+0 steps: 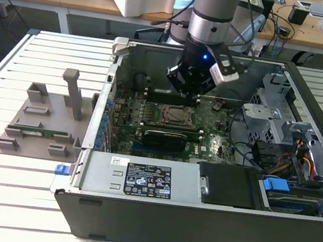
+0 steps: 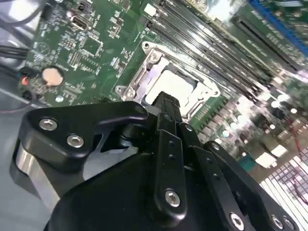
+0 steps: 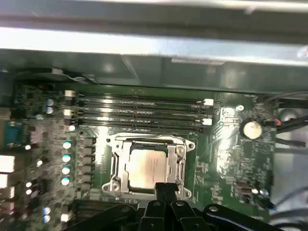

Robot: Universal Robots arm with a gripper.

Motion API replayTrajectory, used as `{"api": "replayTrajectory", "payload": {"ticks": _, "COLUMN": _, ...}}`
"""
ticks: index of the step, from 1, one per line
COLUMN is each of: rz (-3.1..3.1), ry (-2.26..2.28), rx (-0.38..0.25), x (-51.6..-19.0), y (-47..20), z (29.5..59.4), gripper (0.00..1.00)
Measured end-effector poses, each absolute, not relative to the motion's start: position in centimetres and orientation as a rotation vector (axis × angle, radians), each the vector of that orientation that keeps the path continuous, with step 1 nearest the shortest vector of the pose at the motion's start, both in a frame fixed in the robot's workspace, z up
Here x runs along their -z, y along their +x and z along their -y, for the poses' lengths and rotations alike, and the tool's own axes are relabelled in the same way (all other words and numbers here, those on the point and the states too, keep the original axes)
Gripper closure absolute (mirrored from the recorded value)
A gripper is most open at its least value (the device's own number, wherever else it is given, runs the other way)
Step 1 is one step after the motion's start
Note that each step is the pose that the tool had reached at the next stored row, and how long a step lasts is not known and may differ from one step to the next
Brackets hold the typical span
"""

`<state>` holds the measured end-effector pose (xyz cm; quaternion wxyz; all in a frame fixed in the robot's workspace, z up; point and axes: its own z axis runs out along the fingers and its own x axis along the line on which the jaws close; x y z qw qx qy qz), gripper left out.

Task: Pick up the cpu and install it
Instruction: 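Install the first cpu locking lever, then install the second cpu locking lever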

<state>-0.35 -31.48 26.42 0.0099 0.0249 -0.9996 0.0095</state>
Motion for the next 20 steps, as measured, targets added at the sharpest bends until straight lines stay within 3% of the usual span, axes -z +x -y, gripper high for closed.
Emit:
{"api": "replayTrajectory", "payload": {"ticks": 11, "rz": 3.121, "ry": 0.078, "rx": -0.025, "x": -27.2, "y": -0.4, "z": 32.4, "gripper": 0.89}}
{"api": "replayTrajectory", "payload": {"ticks": 19, "rz": 3.116, "ry": 0.08, "rx": 0.244, "x": -27.1, "y": -0.4, "z": 35.1, "gripper": 0.89}}
{"api": "replayTrajectory", "payload": {"ticks": 20, "rz": 3.116, "ry": 0.08, "rx": 0.246, "x": -27.1, "y": -0.5, "z": 35.5, "gripper": 0.89}}
